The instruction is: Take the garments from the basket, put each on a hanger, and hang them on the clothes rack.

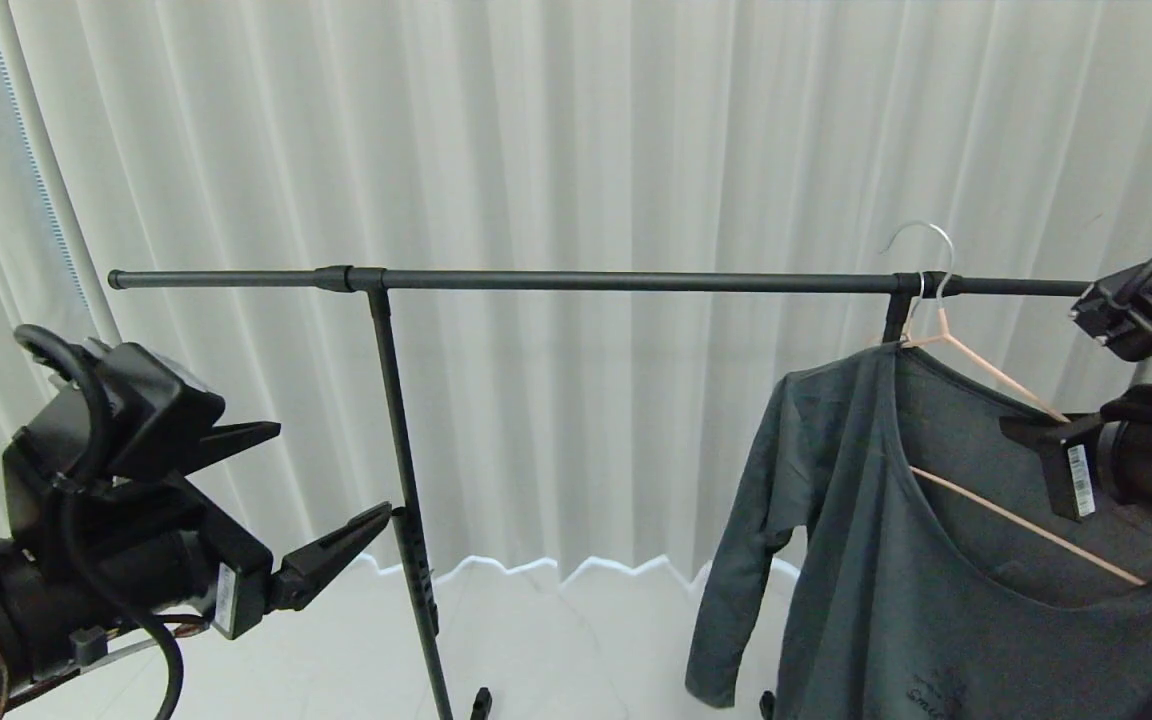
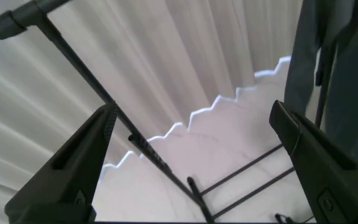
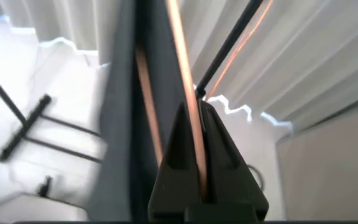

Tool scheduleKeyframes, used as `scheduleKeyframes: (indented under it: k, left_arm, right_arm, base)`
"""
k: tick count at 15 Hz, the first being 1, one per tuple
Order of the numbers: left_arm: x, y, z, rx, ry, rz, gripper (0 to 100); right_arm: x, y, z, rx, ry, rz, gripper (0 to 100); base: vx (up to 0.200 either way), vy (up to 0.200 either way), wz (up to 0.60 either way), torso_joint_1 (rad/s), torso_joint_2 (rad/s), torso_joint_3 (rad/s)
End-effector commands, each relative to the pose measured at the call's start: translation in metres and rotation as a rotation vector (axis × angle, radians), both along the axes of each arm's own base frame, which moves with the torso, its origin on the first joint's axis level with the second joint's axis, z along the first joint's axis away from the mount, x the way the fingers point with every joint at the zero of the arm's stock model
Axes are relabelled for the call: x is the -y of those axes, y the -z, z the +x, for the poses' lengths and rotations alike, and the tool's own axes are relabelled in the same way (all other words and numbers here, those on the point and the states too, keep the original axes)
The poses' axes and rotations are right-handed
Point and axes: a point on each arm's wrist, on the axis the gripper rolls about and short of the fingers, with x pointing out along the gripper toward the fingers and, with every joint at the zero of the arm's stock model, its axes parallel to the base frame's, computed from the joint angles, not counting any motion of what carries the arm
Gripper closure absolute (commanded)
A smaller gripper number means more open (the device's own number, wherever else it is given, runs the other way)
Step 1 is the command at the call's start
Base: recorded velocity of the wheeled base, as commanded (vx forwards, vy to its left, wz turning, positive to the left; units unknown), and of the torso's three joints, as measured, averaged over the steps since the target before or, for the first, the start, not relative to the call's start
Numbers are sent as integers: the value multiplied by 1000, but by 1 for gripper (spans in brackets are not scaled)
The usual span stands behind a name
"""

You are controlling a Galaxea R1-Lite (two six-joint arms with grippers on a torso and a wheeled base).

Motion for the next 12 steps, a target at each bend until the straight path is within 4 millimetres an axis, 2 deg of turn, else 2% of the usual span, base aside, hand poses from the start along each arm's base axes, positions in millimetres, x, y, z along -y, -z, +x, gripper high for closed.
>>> scheduleKeyframes:
  k: [1,7,12]
  left_arm:
    - [3,6,8,-30,-8,19,0]
    - [1,7,6,-30,-60,28,0]
    - [1,9,5,-36,-55,30,0]
  right_arm:
    - [-8,7,19,-27,10,-6,100]
    - [-22,19,50,2,9,7,100]
    - [-27,25,59,10,14,26,100]
  base:
    - [0,0,0,0,0,0]
    - [200,0,0,6,6,1]
    - [200,0,0,5,2,0]
